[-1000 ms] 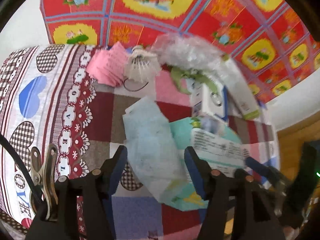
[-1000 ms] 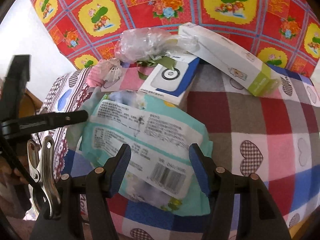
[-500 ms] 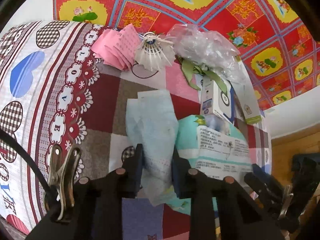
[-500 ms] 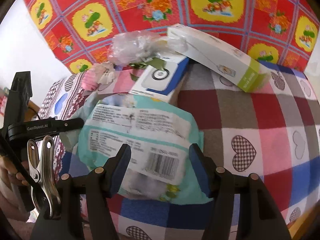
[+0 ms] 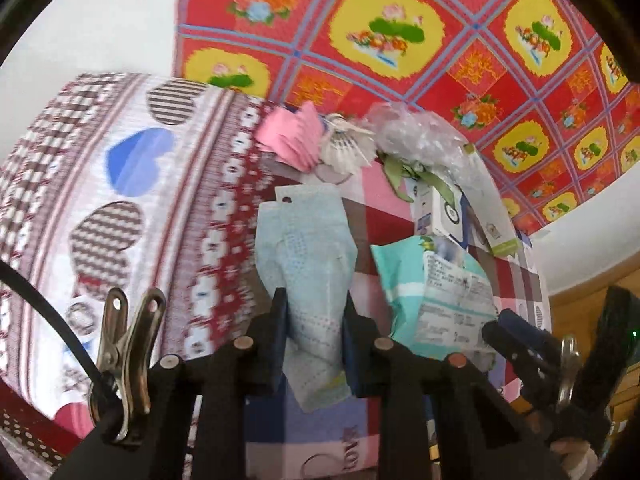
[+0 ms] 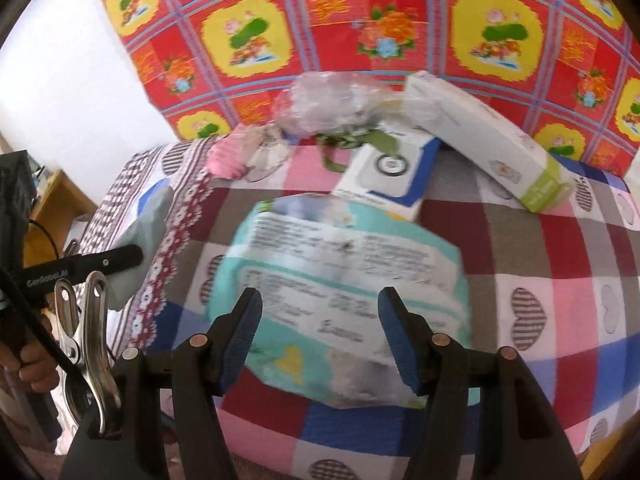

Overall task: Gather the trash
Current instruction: 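Lift the blue mask with the left gripper while the right releases the teal wipes package, then grasp the pink paper sheets with the right gripper while the left holds the mask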

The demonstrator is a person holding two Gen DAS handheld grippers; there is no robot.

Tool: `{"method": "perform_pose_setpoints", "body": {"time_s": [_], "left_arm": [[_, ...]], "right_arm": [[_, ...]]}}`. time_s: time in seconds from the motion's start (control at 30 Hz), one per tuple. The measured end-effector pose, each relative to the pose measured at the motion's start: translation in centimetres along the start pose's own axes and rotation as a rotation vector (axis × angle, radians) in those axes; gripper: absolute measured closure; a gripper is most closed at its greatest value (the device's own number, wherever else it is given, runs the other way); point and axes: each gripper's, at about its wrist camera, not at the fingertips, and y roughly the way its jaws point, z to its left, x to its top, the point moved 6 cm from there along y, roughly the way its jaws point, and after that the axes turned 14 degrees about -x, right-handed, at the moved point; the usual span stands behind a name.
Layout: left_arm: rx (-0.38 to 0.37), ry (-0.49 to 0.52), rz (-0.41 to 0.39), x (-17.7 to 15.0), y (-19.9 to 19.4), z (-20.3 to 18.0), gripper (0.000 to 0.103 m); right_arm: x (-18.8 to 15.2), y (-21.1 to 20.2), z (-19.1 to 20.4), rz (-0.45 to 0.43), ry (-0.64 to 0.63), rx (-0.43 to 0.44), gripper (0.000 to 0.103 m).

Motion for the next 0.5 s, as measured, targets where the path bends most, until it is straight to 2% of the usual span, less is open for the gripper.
{"method": "perform_pose_setpoints", "body": {"time_s": [0.17, 0.37, 0.5], "left_arm": [[0.030, -0.024, -0.026, -0.7, -2.9, 2.3, 0.079], [0.075, -0.041, -0.069, -1.3, -7.0, 5.6, 0.079], [0.092, -0.047, -0.093, -1.7, -9.8, 7.7, 0.079]], "right_arm": [[1.0, 0.1, 3.8, -0.019, -0.046, 0.023, 0.040], [1.7, 0.5, 8.3, -0.017, -0.037, 0.051, 0.040], [2.6, 0.8, 11.6, -0.036, -0.035, 0.032, 0.040]]}}
